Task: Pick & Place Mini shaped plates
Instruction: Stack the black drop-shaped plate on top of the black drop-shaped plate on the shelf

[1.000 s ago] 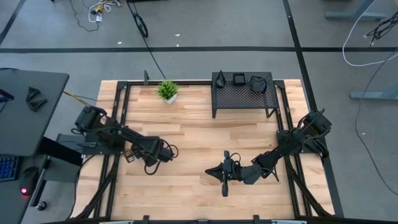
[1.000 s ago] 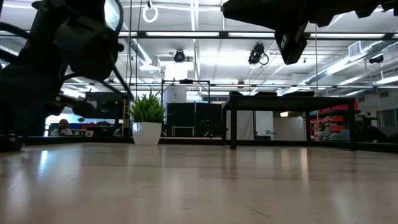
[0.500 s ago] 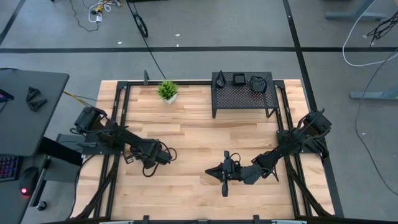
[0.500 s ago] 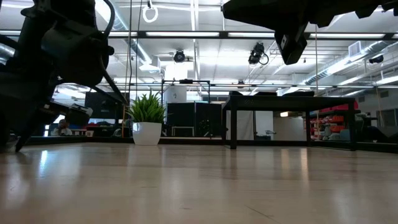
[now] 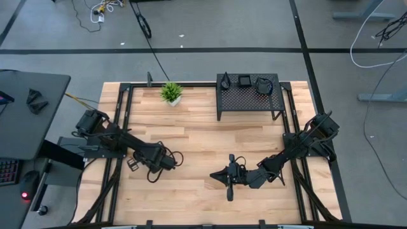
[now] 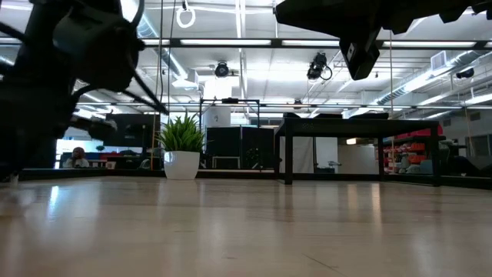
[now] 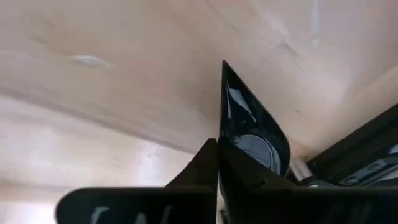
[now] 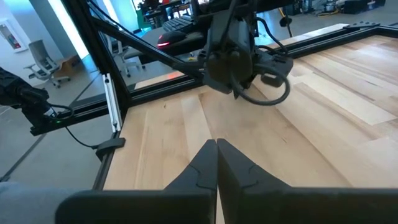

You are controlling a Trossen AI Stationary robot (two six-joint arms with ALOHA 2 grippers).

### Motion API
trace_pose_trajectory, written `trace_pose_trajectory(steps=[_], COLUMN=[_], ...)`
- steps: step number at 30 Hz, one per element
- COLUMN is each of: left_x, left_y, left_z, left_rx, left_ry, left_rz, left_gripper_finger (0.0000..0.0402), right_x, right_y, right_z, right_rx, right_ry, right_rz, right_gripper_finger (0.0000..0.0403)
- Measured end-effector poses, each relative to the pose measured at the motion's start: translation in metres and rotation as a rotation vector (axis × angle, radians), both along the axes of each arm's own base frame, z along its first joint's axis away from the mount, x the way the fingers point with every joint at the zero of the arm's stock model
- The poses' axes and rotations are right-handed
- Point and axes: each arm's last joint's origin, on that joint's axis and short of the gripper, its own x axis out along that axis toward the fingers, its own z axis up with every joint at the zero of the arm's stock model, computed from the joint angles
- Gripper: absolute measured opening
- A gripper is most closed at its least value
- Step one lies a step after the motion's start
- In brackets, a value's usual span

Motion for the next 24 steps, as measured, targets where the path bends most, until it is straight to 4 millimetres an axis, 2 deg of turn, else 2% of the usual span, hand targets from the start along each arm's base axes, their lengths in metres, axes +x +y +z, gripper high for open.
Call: trace_pose_trajectory(steps=[5,9,13,18,20,24], left_x=[0.014,0.026,0.04,0.067,0.08,0.102], left_y=[0.006,0.021,0.038,0.046,0.044,0.042], left_z=[0.018,0.034,0.037,0.039,0.042,0.052], left_rx=[0.035,0.012,-0.04,-0.171,-0.263,-0.443], left_ry=[-0.06,-0.151,-0.279,-0.491,-0.595,-0.779], left_rz=[0.209,0.597,1.007,1.316,1.389,1.494], left_gripper_finger=[0.0008,0.0006,0.0005,0.0006,0.0008,0.0006], right_x=[0.0,-0.001,-0.002,-0.002,0.002,0.015], right_y=[0.0,-0.001,-0.002,-0.005,-0.014,-0.046], right_z=[-0.001,-0.005,-0.01,-0.015,-0.015,-0.017], right_rx=[-0.004,-0.021,-0.003,0.031,0.085,0.257], right_ry=[0.005,0.042,0.088,0.13,0.142,0.189], right_rz=[0.0,-0.002,-0.014,-0.045,-0.086,-0.178], right_gripper_finger=[0.0004,0.0004,0.0004,0.0004,0.0007,0.0028])
